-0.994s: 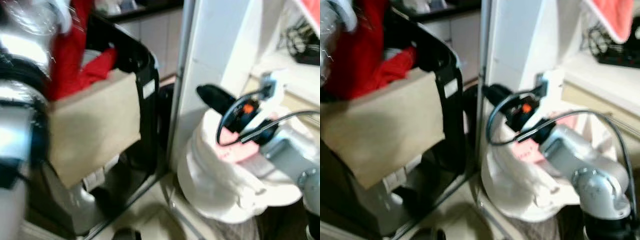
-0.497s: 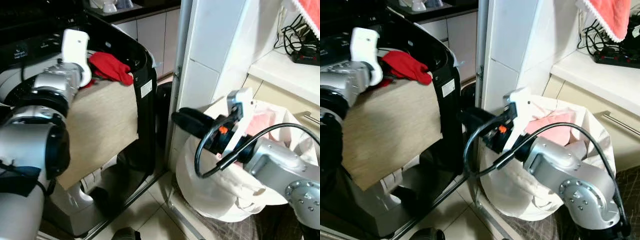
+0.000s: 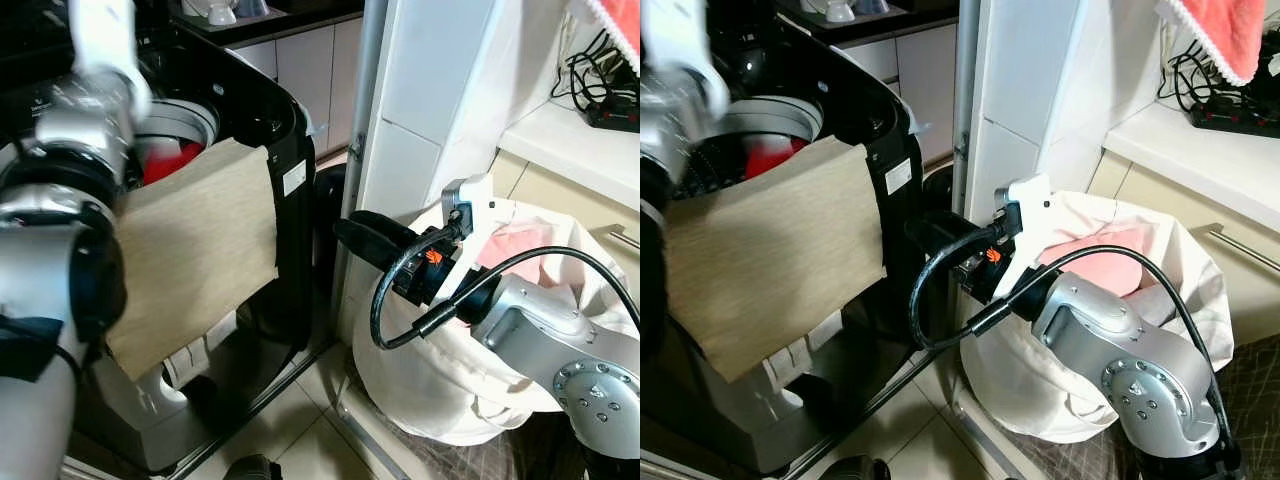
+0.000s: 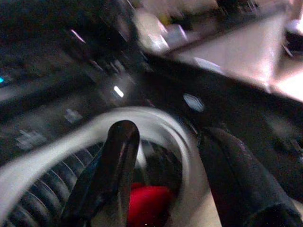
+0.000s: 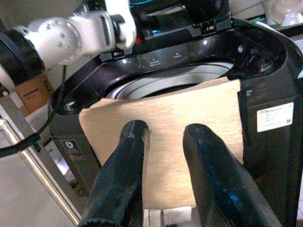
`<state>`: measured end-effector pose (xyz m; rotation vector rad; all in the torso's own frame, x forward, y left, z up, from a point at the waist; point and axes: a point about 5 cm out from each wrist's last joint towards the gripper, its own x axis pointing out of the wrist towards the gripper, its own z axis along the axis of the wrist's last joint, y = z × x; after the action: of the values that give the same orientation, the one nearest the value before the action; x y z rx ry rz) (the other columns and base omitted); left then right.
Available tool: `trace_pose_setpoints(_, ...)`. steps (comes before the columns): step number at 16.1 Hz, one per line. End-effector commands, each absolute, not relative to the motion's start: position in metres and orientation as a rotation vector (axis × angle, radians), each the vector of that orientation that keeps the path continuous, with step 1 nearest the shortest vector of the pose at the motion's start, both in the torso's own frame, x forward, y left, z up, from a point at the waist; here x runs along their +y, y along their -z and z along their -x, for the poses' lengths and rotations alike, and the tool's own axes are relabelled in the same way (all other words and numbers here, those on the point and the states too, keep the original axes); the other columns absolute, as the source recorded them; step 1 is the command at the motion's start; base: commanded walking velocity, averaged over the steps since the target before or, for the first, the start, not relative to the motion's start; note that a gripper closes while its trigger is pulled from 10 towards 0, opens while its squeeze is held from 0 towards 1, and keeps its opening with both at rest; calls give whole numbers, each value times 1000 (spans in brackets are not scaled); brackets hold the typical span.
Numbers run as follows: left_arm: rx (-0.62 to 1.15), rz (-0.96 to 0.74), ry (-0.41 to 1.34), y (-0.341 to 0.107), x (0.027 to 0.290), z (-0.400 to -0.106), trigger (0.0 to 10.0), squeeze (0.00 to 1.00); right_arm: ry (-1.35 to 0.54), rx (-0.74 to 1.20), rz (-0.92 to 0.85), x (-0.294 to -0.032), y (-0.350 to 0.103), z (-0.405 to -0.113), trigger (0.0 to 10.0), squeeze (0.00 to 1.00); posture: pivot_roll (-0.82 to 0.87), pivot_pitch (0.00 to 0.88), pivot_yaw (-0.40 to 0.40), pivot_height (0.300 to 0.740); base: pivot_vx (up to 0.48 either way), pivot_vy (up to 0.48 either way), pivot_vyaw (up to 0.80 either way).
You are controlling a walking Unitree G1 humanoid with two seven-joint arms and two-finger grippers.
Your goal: Clothes washing
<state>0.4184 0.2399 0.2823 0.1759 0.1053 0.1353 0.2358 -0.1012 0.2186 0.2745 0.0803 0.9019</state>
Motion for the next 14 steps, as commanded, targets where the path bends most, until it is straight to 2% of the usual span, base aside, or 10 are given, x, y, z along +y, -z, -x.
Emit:
trace_pose_setpoints(1,142,-178,-127,-275,240,-418,10000,1000,-903,74,-257,-101,-220,-236,10000,0,-62,0,33,740,0,0,0)
trace_pose_setpoints(3,94,-208,-150,-280,239,-419,10000,1000,-887,73,-256,-101,-219,-236,10000,0,-67,0,39,740,0,0,0)
trace_pose_setpoints(4,54,-247,-83,-283,230,-421,10000,1000,-853,71,-259,-103,-219,-237,10000,0,-70,0,46,740,0,0,0)
trace_pose_setpoints(5,30,-208,-23,-282,222,-422,10000,361,-833,74,-245,-104,-217,-238,10000,0,-77,0,53,740,0,0,0)
trace_pose_setpoints(6,-5,-87,98,-275,205,-422,10000,0,-741,81,-141,-108,-208,-243,10000,0,-84,0,61,740,0,0,0)
trace_pose_setpoints(8,-23,70,173,-256,194,-417,10000,0,-622,54,-72,-112,-200,-246,10000,0,-91,0,59,740,0,0,0)
trace_pose_setpoints(10,8,99,137,-233,189,-399,10000,0,-514,16,-108,-117,-196,-248,10000,0,-88,0,54,740,0,0,0)
trace_pose_setpoints(11,12,131,153,-215,184,-376,10000,0,-481,4,-93,-119,-190,-245,10000,0,-81,0,48,740,0,0,800)
trace_pose_setpoints(12,-9,94,174,-202,179,-350,10000,0,-459,-9,-88,-119,-185,-243,10000,0,-76,0,47,740,0,0,800)
trace_pose_setpoints(14,-13,47,222,-190,167,-322,10000,0,-441,-31,-103,-119,-182,-241,10000,0,-70,0,49,740,0,0,800)
